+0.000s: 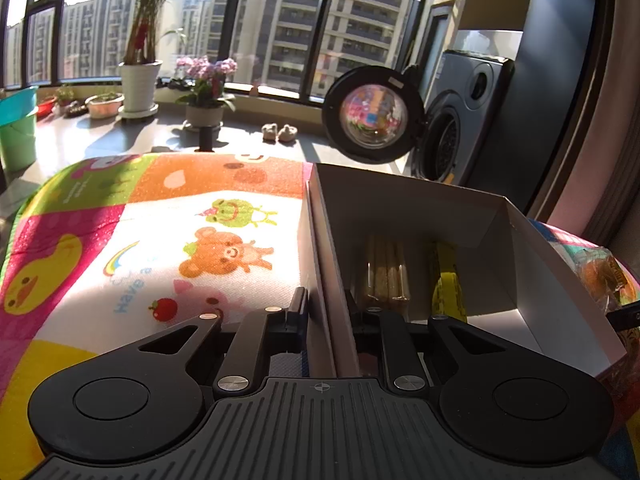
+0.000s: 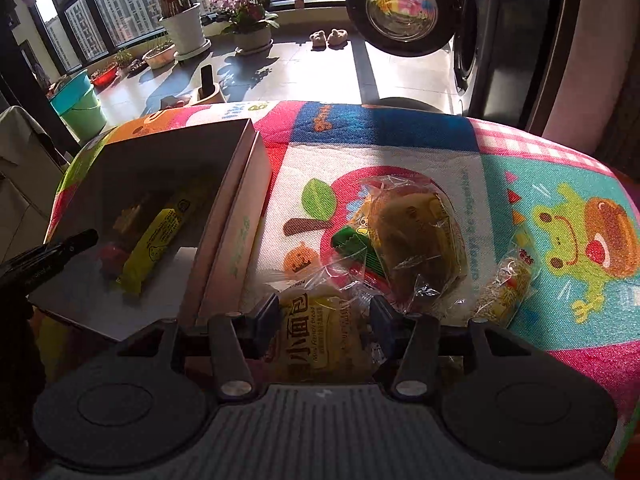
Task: Organize objects
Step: 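Grasp the bagged bread roll with the right gripper, then carry the bread roll into the box and open the right gripper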
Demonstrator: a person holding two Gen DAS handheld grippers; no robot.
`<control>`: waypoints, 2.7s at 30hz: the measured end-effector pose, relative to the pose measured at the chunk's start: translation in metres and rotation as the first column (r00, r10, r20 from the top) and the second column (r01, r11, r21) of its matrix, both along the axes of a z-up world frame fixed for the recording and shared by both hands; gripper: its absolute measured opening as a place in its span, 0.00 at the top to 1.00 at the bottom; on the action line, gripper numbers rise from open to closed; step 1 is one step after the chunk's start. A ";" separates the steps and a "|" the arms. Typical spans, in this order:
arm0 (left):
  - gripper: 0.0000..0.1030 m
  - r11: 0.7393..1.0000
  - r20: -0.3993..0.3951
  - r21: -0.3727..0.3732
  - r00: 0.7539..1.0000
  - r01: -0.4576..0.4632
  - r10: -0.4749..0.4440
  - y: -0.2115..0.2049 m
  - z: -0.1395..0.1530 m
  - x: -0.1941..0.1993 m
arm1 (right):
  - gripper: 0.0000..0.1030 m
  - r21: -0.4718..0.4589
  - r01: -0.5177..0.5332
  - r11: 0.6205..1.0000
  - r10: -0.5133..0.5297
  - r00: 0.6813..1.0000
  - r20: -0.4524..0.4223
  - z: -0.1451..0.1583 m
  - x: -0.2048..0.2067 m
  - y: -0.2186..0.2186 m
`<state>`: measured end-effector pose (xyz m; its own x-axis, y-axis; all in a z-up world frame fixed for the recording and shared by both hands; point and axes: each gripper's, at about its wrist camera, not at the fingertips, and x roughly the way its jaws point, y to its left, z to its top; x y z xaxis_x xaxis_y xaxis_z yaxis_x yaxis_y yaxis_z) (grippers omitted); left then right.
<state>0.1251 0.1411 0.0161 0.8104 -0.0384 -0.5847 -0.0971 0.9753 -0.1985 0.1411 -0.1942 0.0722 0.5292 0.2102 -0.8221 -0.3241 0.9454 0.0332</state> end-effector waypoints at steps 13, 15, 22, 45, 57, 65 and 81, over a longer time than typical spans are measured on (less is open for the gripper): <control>0.82 1.000 0.000 0.000 1.000 0.000 0.000 0.000 0.000 0.000 | 0.26 -0.002 -0.041 0.999 0.041 0.999 0.004 -0.017 -0.028 0.013; 0.82 1.000 0.000 0.000 1.000 0.000 0.000 0.000 0.000 0.000 | 0.24 -0.066 -0.043 0.997 0.044 0.999 0.025 -0.025 -0.034 0.021; 0.82 1.000 0.000 0.012 1.000 -0.001 0.001 -0.002 0.000 -0.001 | 0.51 -0.085 -0.014 0.996 0.015 1.000 0.006 -0.017 -0.062 0.022; 0.82 1.000 -0.001 0.018 1.000 -0.004 0.004 -0.004 0.001 -0.002 | 0.51 0.005 -0.142 0.990 0.141 0.987 0.082 0.091 -0.113 0.102; 0.82 1.000 -0.003 0.008 1.000 -0.001 0.001 -0.003 0.001 -0.003 | 0.50 -0.044 -0.023 0.999 0.027 0.996 0.082 0.048 0.002 0.144; 0.82 1.000 -0.002 0.011 1.000 0.000 0.000 -0.004 0.002 -0.003 | 0.37 -0.026 -0.009 1.000 0.011 0.997 0.078 0.049 -0.010 0.120; 0.82 1.000 0.000 0.017 1.000 -0.002 0.002 -0.004 0.002 -0.003 | 0.25 -0.010 0.368 0.930 -0.361 0.919 0.159 0.035 -0.005 -0.060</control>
<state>0.1216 0.1371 0.0182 0.8105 -0.0272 -0.5851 -0.0987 0.9783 -0.1822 0.1361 -0.2546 0.1076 0.6819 -0.0514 -0.7297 0.0449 0.9986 -0.0283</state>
